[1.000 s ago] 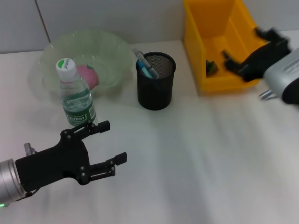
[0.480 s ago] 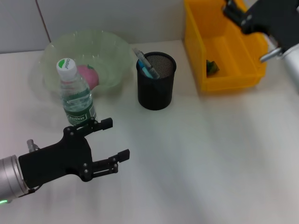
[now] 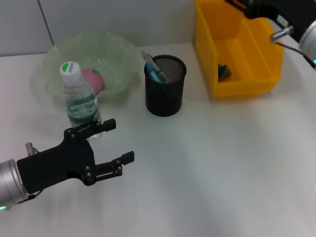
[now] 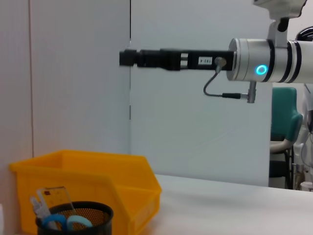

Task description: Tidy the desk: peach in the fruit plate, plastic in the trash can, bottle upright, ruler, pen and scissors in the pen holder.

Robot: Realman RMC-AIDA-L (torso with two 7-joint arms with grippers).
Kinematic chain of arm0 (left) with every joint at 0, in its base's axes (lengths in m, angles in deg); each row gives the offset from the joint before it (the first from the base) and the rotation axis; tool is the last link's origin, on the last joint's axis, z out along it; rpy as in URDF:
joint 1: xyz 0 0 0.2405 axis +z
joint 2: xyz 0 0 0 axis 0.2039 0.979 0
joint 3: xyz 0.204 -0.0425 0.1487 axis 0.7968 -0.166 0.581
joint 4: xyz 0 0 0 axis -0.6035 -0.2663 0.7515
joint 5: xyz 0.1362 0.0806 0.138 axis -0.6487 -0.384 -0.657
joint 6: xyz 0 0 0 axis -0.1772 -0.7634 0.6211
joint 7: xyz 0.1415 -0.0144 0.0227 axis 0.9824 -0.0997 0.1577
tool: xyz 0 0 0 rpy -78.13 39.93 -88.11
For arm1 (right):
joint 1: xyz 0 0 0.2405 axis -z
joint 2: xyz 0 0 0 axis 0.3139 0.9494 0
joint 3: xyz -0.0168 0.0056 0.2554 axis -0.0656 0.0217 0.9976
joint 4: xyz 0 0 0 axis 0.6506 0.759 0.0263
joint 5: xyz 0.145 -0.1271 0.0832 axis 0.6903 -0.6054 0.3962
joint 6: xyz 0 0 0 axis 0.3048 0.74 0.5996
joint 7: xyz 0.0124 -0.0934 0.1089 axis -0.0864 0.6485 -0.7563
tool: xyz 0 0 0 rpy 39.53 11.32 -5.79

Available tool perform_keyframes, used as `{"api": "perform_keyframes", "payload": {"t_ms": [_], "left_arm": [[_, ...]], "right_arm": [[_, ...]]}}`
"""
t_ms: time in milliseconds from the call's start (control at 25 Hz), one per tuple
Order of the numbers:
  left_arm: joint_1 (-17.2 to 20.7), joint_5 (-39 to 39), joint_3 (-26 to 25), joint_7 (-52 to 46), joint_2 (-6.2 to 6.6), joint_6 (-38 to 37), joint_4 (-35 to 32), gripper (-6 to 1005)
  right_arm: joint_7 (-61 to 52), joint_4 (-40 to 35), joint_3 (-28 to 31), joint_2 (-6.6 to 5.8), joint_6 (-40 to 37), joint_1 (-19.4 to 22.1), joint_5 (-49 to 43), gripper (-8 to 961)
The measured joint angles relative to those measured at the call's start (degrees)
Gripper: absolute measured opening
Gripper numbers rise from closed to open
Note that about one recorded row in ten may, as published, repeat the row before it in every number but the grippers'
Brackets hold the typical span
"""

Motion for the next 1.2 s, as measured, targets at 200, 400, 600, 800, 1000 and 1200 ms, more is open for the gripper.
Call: {"api": "perform_keyframes", "payload": {"t_ms": [200,400,600,800,1000,1200], "left_arm": [[-0.6,0.0,-0.7,0.0,0.18,0.2,0.3,849],[-1.0,0.0,-1.0,0.0,0.26,0.6,0.3,849],[-1.7,0.0,-1.3,0.0,0.29,0.7,0.5,849],[-1.7,0.0,-1.6,0.0,0.18,0.8,0.2,849],[-1.4,0.0,-2.4,0.1,-0.03,0.7,0.1,849],[-1.1,0.0,-3.0,0.3,-0.06,0.5,0.4,849]], "right_arm": [[0.5,-3.4,-1.3,-2.59,-12.3,-3.0,0.3,824],[7.5,-14.3,1.3,-2.9,-28.2,-2.0,1.1,823],[29.9,-21.2,14.7,0.16,-48.0,-1.3,20.4,823],[58.3,-16.4,42.7,10.02,-82.0,-2.8,54.5,824],[66.0,-0.1,63.1,11.86,-108.6,-7.3,64.8,819],[80.3,24.4,70.1,8.38,-120.5,-8.9,60.9,819]]}}
